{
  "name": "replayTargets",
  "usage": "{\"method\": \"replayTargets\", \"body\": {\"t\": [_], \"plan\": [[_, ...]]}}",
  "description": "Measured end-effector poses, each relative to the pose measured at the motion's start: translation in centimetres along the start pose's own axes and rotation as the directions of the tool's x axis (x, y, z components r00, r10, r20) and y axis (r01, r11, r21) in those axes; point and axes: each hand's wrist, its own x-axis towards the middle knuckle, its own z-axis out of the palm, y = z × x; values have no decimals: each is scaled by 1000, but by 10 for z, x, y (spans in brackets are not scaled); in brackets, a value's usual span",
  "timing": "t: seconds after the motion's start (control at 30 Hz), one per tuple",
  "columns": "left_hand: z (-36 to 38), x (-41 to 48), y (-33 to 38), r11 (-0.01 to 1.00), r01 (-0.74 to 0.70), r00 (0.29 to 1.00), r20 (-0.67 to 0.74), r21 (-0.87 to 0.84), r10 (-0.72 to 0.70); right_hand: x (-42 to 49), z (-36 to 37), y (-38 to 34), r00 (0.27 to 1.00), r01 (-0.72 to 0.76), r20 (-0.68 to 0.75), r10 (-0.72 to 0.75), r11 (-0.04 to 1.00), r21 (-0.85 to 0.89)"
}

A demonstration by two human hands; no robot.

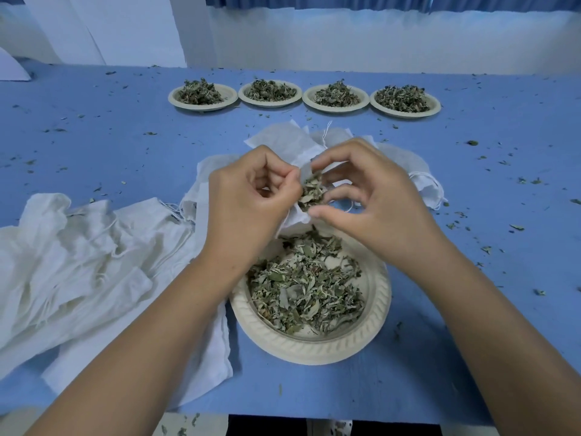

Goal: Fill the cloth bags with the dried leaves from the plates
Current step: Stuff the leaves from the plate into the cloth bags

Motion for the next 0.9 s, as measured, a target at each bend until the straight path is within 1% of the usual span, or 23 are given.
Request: {"method": "replayTargets", "body": {"t": [0.03,0.1,0.13,0.17,0.23,0.27,0.3,0.37,0.47,0.5,0.53,0.57,0.63,0.67,0.7,0.73,0.8,0.9], "plan": [[1,0,1,1000,3,1000,9,-3,-3,0,0,0,999,9,-52,-6,999,47],[1,-2,1,1000,0,1000,28,-13,1,-2,5,-1,987,65,-147,-58,997,44],[1,-2,2,1000,-6,999,31,-17,6,-3,7,-1,978,108,-181,-108,994,-9],[1,-2,2,1000,-15,999,33,-19,15,-4,9,1,966,154,-195,-172,983,-100],[3,-4,2,999,-36,998,50,-22,37,-4,13,4,952,221,-135,-276,920,-323],[3,-4,3,999,-39,998,55,-22,40,-4,15,5,956,230,-78,-282,889,-395],[3,-4,2,999,-33,998,52,-24,34,-5,17,6,963,230,-28,-267,876,-425],[2,-3,1,999,-2,1000,21,-46,3,-5,15,5,967,239,12,-255,885,-400],[0,1,0,994,48,998,-37,-93,-51,-4,5,0,946,260,-109,-304,917,-302],[-1,1,1,993,52,997,-50,-104,-57,-4,3,-2,933,281,-138,-332,912,-299],[-1,1,2,992,48,997,-53,-113,-54,-4,2,-4,926,300,-134,-353,904,-305],[-2,1,3,992,36,998,-43,-123,-41,-5,2,-5,929,315,-88,-358,895,-317],[-2,-1,7,989,-7,1000,12,-147,9,-7,10,-6,941,337,107,-321,860,-383],[-3,-2,9,988,-25,999,38,-153,31,-9,15,-5,933,357,208,-293,830,-428],[-3,-3,10,988,-33,998,51,-152,41,-9,18,-3,918,384,278,-281,801,-459],[-3,-3,10,989,-29,998,51,-147,36,-9,19,-2,908,404,312,-280,785,-470],[-3,-1,8,991,4,1000,10,-136,-3,-7,14,-1,902,426,286,-325,784,-452],[-4,2,6,990,54,995,-72,-133,-64,-4,-1,2,886,453,146,-439,757,-470]]}}
